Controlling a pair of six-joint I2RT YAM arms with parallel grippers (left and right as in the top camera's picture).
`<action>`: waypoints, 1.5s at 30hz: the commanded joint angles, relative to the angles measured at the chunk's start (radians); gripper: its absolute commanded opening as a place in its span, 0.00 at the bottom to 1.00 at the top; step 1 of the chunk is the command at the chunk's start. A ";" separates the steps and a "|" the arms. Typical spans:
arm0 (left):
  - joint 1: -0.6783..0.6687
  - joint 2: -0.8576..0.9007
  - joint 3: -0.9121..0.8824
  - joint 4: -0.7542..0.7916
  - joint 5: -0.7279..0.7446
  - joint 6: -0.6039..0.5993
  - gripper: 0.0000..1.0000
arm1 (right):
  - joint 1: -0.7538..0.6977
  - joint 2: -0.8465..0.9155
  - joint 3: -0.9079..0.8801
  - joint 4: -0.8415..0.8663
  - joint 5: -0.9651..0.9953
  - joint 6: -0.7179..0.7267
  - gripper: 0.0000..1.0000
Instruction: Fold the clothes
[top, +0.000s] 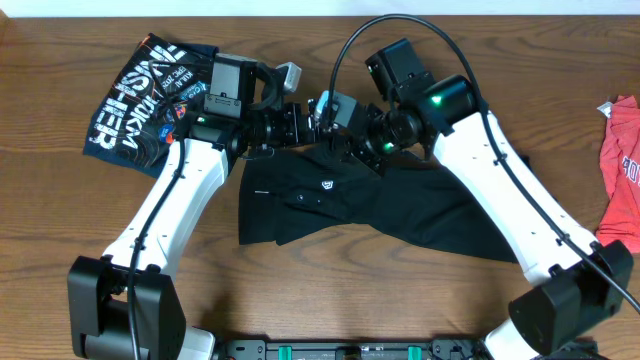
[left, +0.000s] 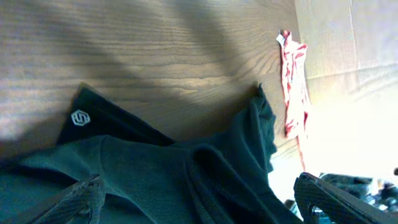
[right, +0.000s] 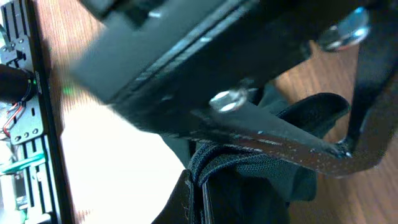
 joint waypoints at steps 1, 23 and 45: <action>-0.003 -0.021 0.013 -0.001 0.020 -0.126 1.00 | 0.008 -0.064 0.005 0.009 -0.029 -0.021 0.01; 0.000 -0.021 0.014 0.044 0.197 -0.182 0.06 | -0.001 -0.070 0.005 0.053 0.140 0.125 0.01; 0.163 -0.214 0.014 0.043 0.130 -0.019 0.06 | -0.227 -0.064 0.005 0.039 0.350 0.512 0.18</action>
